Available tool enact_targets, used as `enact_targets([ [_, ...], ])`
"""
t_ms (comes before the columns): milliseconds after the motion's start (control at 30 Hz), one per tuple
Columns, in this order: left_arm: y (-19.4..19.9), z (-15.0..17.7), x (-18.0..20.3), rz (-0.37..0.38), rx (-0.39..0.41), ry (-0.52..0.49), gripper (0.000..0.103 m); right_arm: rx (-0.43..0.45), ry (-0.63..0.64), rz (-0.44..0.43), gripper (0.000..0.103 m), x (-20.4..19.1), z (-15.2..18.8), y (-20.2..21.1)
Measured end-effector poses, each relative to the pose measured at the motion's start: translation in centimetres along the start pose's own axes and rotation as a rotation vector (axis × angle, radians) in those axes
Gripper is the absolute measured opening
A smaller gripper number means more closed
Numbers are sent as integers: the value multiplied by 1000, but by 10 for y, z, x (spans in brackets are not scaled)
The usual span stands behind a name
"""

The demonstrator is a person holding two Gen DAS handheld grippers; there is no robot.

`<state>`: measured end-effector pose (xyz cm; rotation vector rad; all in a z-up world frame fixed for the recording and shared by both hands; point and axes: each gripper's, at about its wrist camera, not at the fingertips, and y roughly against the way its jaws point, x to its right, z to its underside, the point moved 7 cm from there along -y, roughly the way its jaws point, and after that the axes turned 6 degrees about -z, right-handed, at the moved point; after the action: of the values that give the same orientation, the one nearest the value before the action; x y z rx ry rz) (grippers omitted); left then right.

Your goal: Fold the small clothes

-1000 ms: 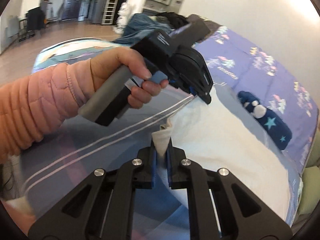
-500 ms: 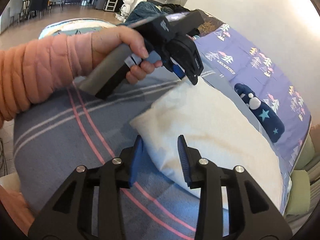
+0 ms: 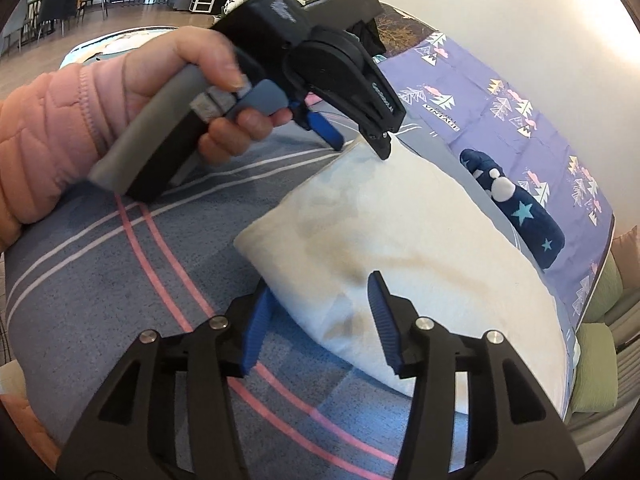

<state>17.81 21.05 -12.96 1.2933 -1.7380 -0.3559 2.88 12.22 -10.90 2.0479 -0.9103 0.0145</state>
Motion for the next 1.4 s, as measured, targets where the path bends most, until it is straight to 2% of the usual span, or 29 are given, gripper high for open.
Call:
enact_targets([
  [33, 2, 3, 2, 21, 6, -3, 66, 0, 3, 6, 50, 0, -1, -1],
  [133, 2, 7, 4, 21, 26, -17, 67, 5, 23, 37, 50, -5, -4, -3],
  [200, 5, 6, 1, 42, 30, 19, 70, 10, 37, 42, 51, -7, -3, -1],
  [300, 13, 4, -8, 83, 41, 108, 95, 22, 26, 11, 55, -6, 4, 7],
  [333, 13, 3, -10, 86, 42, 133, 96, 24, 19, 4, 55, -3, 6, 7],
  [433, 4, -2, -12, 92, 25, 165, 96, 37, 6, -16, 55, -3, 9, 10],
  [667, -10, -13, 0, 55, 3, 91, 96, 47, 58, 16, 55, -15, 0, 4],
  [700, -11, -14, 0, 52, 3, 88, 92, 47, 67, 26, 55, -16, -1, 3],
  [733, -10, -15, -1, 49, 5, 88, 80, 46, 75, 37, 55, -17, -2, 2],
  [833, -8, -14, -4, 64, -3, 115, 64, 40, 102, 41, 55, -17, 5, 8],
  [933, -5, -10, -6, 100, 4, 138, 64, 23, 142, 92, 56, -11, 20, 15],
  [1067, -8, -7, -4, 88, 34, 118, 64, 8, 125, 150, 57, -3, 20, 6],
  [1133, -8, -7, -3, 77, 43, 109, 64, 33, 140, 202, 56, -3, 10, -2],
  [1200, -8, -7, -3, 82, 48, 106, 64, 80, 135, 240, 49, -3, -4, -2],
  [1300, -7, -7, -8, 122, 58, 138, 64, 248, 78, 237, 49, 2, -18, 30],
  [1400, -7, -7, -14, 173, 66, 184, 64, 320, 74, 283, 49, 8, -21, 46],
])
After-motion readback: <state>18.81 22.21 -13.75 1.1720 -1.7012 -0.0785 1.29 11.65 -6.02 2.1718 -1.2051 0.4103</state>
